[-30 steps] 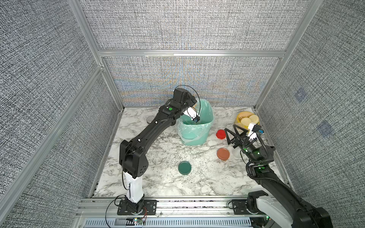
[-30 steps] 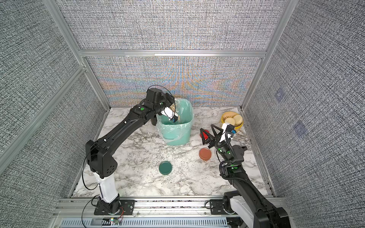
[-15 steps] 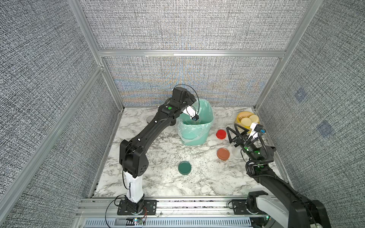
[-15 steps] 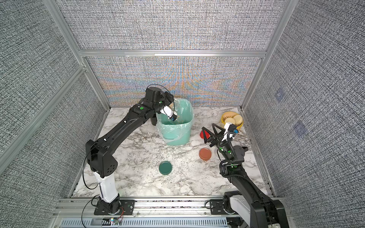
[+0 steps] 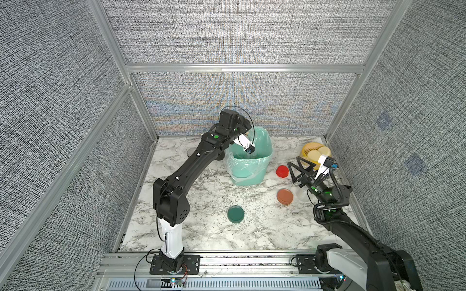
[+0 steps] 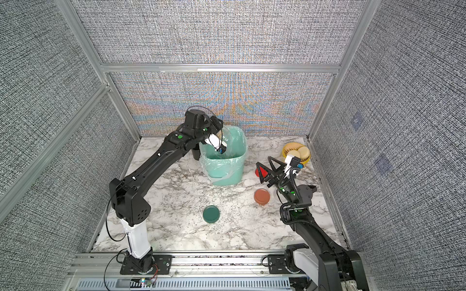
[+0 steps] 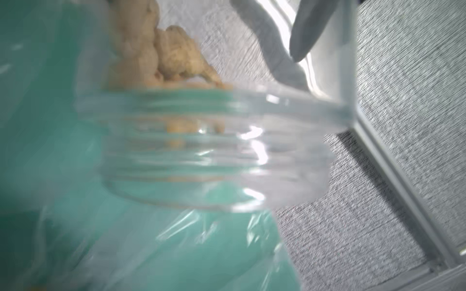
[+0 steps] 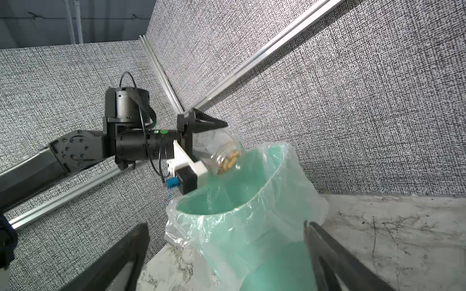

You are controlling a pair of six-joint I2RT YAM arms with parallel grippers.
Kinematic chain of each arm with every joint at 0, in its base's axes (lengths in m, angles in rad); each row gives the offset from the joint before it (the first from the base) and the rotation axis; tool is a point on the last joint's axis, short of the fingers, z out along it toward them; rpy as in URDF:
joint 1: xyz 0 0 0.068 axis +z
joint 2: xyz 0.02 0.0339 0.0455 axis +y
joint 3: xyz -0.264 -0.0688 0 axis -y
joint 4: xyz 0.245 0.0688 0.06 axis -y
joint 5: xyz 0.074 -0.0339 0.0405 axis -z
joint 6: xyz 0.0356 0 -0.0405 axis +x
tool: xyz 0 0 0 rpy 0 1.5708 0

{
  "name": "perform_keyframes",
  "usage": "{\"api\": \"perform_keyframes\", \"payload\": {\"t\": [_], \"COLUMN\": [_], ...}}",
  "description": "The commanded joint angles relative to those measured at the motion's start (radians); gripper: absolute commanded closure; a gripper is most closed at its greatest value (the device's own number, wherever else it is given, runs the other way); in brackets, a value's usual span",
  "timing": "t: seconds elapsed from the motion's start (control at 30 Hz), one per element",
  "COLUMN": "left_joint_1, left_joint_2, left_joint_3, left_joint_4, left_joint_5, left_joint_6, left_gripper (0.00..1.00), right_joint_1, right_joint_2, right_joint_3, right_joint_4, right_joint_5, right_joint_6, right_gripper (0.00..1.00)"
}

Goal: Empty moldy peanuts from jars
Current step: Pour the moldy peanuts from the jar into the trash bin.

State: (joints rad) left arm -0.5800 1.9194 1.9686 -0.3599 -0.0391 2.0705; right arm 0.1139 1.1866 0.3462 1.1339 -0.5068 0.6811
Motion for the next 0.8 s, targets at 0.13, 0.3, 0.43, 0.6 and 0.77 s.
{"api": "perform_keyframes", "payload": {"t": [0.13,0.3,0.43,0.6,0.77], "left_joint_1": [0.003,-0.011,0.004,-0.009,-0.004], "left_joint_2": [-0.012,-0.037,-0.037,-0.018,-0.019], "left_joint_3": [-0.029,-0.065,-0.120,-0.037,-0.112], "left_joint_4": [0.031,0.081,0.017,0.080,0.030], "left_joint_5": [-0.033,-0.025,-0.041,-0.023,-0.013], "left_joint_6": [0.608,0.582,0.572,0.546,0.517], "left_gripper": [1.00,1.00,1.00,1.00,1.00], "right_joint_1": [-0.001,-0.003,-0.003,-0.003,-0.003], "right_joint_2": [-0.008,-0.014,-0.009,-0.008,0.013], "right_joint_3": [-0.009,-0.016,-0.024,-0.018,-0.007], "right_joint_4": [0.038,0.042,0.067,0.065,0.092], "right_joint_5": [-0.001,0.009,0.016,0.011,0.004], "right_joint_6": [0.010,0.009,0.020,0.022,0.040], "right_gripper": [0.02,0.02,0.02,0.02,0.02]}}
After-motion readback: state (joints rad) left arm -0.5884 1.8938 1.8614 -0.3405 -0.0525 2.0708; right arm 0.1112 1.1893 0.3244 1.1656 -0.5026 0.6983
